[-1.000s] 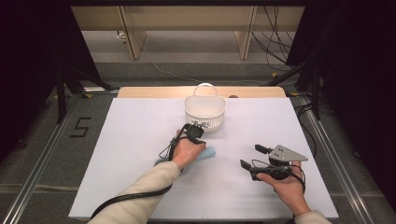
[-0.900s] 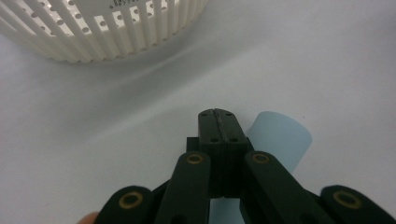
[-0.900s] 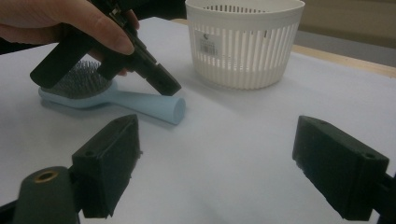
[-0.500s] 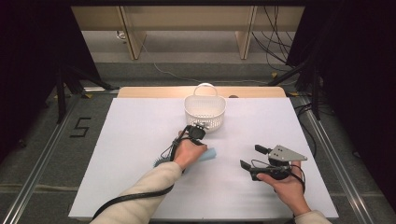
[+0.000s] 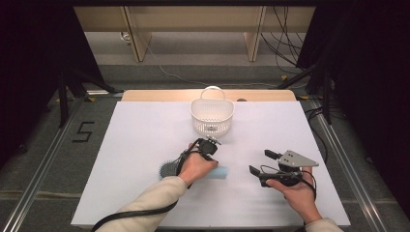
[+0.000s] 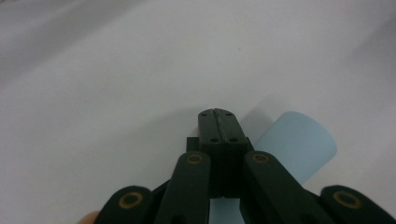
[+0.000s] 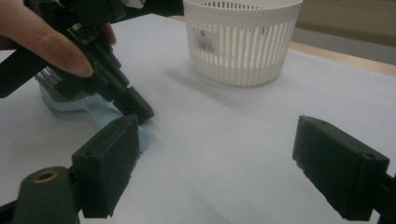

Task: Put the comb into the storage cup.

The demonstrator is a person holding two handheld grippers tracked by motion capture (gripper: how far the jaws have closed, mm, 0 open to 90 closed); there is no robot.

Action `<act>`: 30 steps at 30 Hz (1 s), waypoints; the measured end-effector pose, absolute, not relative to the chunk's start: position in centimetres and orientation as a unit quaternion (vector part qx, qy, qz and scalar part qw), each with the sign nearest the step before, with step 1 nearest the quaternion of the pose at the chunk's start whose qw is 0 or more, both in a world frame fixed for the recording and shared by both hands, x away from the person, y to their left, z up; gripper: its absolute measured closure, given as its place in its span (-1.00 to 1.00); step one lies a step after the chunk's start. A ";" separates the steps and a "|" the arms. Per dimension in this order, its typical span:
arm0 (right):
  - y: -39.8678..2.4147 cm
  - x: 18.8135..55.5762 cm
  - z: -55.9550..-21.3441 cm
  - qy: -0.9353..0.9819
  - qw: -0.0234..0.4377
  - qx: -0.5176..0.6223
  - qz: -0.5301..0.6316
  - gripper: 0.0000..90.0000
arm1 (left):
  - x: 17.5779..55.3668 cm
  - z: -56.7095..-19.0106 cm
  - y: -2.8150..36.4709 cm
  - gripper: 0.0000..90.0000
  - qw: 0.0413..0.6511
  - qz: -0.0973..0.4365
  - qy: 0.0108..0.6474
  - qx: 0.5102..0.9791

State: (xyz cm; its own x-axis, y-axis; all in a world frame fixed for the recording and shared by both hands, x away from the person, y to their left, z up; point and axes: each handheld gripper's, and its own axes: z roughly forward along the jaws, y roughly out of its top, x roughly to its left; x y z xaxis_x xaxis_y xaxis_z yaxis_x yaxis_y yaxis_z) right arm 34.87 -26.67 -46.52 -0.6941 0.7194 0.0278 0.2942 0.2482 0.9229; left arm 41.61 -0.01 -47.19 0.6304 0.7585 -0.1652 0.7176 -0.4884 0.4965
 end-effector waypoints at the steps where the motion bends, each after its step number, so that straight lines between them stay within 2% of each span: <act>1: -26.7 34.9 -46.5 0.762 0.206 0.332 0.516 -0.65 | 41.2 -47.2 0.0 1.00 0.268 0.037 0.423 0.865; 30: -26.7 34.9 -46.5 0.762 0.207 0.334 0.514 -0.64 | 35.0 -47.0 3.2 1.00 0.249 -0.013 0.362 0.898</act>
State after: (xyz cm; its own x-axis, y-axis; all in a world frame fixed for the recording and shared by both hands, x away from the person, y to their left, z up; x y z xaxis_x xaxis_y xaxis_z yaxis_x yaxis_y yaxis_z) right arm 34.86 -26.68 -46.52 -0.6917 0.7217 0.0272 0.2952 0.2482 0.9226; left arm 35.05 3.25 -47.05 0.7374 0.6441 -0.2033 0.6569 -0.6136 0.4382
